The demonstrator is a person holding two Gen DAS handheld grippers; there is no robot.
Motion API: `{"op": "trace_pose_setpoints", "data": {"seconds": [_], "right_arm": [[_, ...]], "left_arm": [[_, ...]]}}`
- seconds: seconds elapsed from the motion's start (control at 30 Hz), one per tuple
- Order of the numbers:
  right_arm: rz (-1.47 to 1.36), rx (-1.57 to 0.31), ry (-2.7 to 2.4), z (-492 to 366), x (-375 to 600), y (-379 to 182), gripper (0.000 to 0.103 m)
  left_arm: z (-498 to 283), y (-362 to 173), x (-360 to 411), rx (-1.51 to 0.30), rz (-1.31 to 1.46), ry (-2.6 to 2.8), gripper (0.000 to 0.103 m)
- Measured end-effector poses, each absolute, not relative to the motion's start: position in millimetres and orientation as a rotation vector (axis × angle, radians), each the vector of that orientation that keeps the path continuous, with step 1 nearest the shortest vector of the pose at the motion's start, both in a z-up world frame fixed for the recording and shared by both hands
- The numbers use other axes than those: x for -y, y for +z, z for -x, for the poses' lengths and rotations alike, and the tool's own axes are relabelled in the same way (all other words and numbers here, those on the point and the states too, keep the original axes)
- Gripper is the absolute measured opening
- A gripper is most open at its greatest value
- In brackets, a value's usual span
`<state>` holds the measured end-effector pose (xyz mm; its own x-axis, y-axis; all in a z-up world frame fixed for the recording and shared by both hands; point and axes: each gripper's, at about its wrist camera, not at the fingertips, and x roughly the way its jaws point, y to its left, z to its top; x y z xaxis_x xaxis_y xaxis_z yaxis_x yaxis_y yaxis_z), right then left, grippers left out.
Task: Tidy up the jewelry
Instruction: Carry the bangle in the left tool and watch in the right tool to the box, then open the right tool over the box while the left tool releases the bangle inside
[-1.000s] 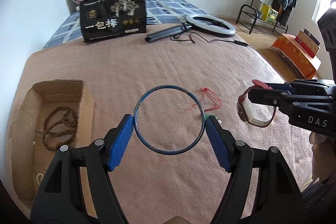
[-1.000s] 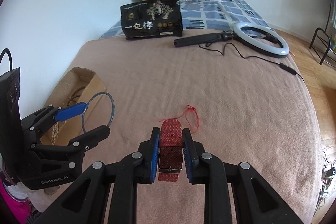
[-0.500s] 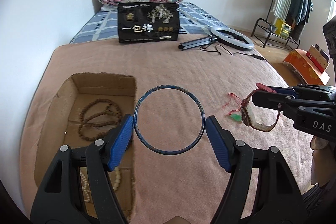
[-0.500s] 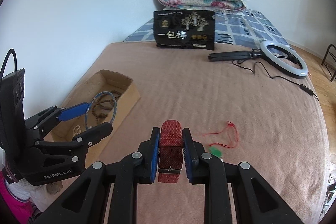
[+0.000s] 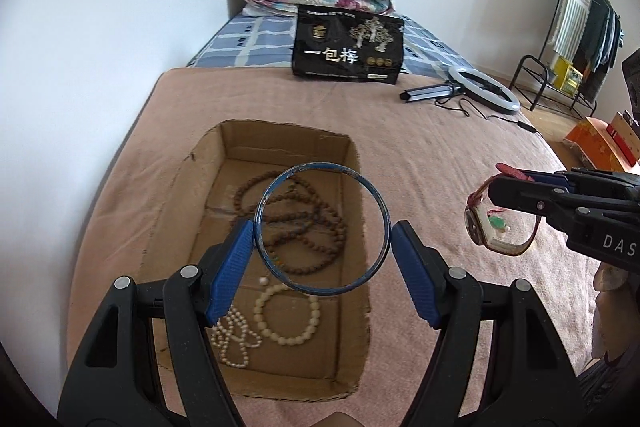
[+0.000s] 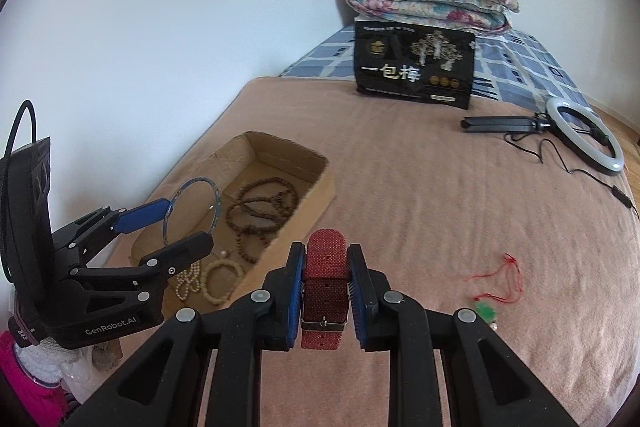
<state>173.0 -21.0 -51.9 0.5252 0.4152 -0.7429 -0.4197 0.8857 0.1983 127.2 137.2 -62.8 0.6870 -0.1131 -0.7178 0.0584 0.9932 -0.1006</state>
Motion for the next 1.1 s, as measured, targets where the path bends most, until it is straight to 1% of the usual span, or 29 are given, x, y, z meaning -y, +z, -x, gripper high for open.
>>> {"op": "trace_pose_setpoints", "data": {"seconds": [0.53,1.1], "right_arm": [[0.037,-0.894,0.561,-171,-28,-59,0.020],[0.060,-0.910,0.600,-172,-66,-70,0.020]], "left_arm": [[-113,-77,-183,-0.835,0.071,-0.017,0.073],[-108,-90,-195,-0.873,0.059,-0.001,0.073]]}}
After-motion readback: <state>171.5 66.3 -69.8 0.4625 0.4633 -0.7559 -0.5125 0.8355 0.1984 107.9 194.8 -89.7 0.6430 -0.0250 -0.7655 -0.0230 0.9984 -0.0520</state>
